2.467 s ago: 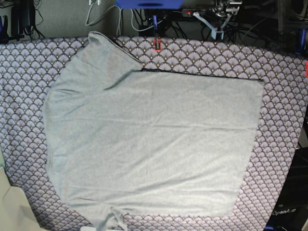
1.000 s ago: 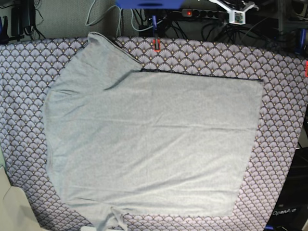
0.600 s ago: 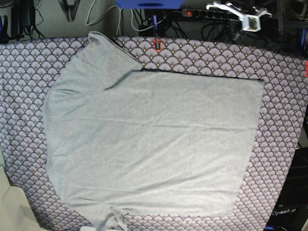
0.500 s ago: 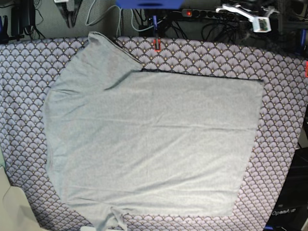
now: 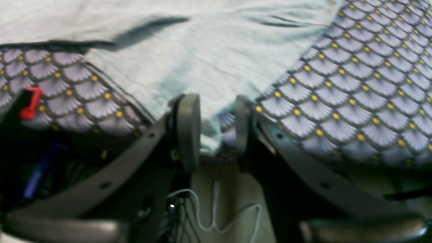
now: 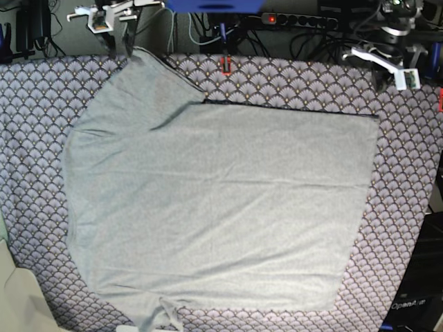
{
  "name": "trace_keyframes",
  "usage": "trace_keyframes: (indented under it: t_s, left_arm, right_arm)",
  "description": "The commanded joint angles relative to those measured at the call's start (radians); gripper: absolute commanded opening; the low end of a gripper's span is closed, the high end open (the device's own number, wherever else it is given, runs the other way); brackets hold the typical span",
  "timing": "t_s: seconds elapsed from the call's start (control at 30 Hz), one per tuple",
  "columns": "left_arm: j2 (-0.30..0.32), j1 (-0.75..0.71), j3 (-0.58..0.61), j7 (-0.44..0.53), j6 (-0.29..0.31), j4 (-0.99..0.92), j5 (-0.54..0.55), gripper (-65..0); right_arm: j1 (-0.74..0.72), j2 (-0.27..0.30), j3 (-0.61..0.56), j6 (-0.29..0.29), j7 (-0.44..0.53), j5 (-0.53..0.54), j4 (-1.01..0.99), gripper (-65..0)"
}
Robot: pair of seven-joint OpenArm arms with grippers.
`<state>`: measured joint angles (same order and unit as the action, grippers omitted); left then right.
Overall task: Fold the T-shirt properly
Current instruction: 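Lower the right gripper onto the shirt's shoulder corner and grasp it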
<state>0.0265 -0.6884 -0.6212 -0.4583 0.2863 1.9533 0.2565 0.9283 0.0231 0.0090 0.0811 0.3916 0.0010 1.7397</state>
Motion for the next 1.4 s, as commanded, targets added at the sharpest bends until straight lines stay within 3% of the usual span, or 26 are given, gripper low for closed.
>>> trace_keyframes:
  t_s: [0.0,0.2,0.37,0.6,1.37]
  left_arm:
    - [0.002,0.012,-0.025,-0.017,-0.003,0.014,-0.009,-65.0]
    - [-0.001,0.103,-0.095,-0.138,0.063,0.013,-0.010,-65.0]
    - [0.006,0.141,-0.125,-0.184,0.069,0.014,-0.010,-65.0]
    - [0.008,0.152,-0.133,-0.182,0.069,0.014,-0.010,-65.0]
    - [0.008,0.152,-0.153,-0.182,0.069,0.013,-0.010,-65.0]
  right_arm:
    - [0.007,0.005,-0.010,0.006,0.031,-0.002,-0.004,-44.9]
    - [-0.007,0.042,-0.071,0.006,0.033,-0.002,-0.063,-44.9]
    - [-0.013,0.041,-0.074,0.006,0.028,-0.002,-0.065,-42.7]
    - [-0.018,0.041,-0.076,0.006,0.030,-0.002,-0.070,-35.4]
    - [-0.090,0.062,-0.073,-0.002,0.027,-0.002,-0.168,-35.5]
